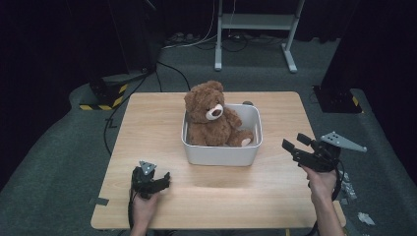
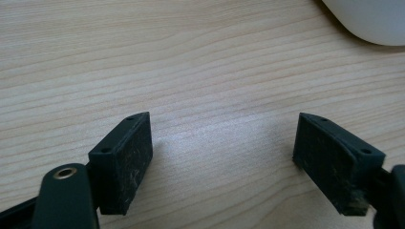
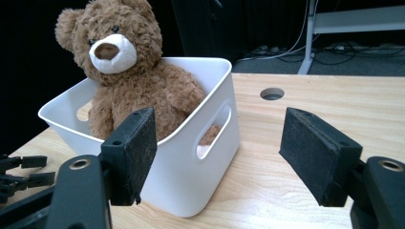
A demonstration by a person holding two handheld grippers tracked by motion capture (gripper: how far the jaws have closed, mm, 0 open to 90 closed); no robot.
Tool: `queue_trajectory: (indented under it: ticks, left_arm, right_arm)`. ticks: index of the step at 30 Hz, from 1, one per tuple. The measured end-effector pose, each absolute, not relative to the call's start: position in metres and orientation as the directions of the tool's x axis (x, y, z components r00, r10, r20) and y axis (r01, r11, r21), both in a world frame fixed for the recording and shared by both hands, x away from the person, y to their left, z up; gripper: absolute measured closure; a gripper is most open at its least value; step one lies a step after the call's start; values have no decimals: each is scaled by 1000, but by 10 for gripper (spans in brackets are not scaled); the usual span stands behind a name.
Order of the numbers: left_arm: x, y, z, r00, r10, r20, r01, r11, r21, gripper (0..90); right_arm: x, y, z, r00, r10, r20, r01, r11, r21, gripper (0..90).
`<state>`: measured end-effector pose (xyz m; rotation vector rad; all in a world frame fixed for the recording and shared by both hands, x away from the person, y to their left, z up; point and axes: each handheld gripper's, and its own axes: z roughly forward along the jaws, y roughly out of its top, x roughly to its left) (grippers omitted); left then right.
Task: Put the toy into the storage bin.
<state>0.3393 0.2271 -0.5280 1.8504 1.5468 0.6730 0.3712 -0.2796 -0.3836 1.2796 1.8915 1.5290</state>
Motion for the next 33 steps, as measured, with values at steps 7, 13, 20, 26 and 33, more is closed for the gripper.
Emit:
queue_trajectory:
  ticks: [7, 13, 20, 26, 33]
  left_arm:
    - [339, 227, -528, 181, 983, -9, 663, -115, 740, 210]
    - [339, 227, -528, 182, 983, -9, 663, -116, 740, 210]
    - [339, 227, -528, 182, 983, -9, 663, -116, 739, 210]
    - [339, 227, -528, 182, 983, -9, 663, -116, 740, 210]
    - [339, 227, -528, 182, 983, -9, 663, -116, 739, 210]
  right_arm:
    - [371, -279, -391, -509, 824, 249, 420, -15, 907, 288]
    - [371, -277, -397, -506, 826, 247, 424, -11, 906, 292]
    - [368, -279, -406, -491, 831, 261, 432, -28, 901, 317]
    - [367, -277, -414, -486, 834, 263, 443, -24, 896, 321]
    - [366, -279, -421, -474, 833, 285, 458, -44, 888, 337]
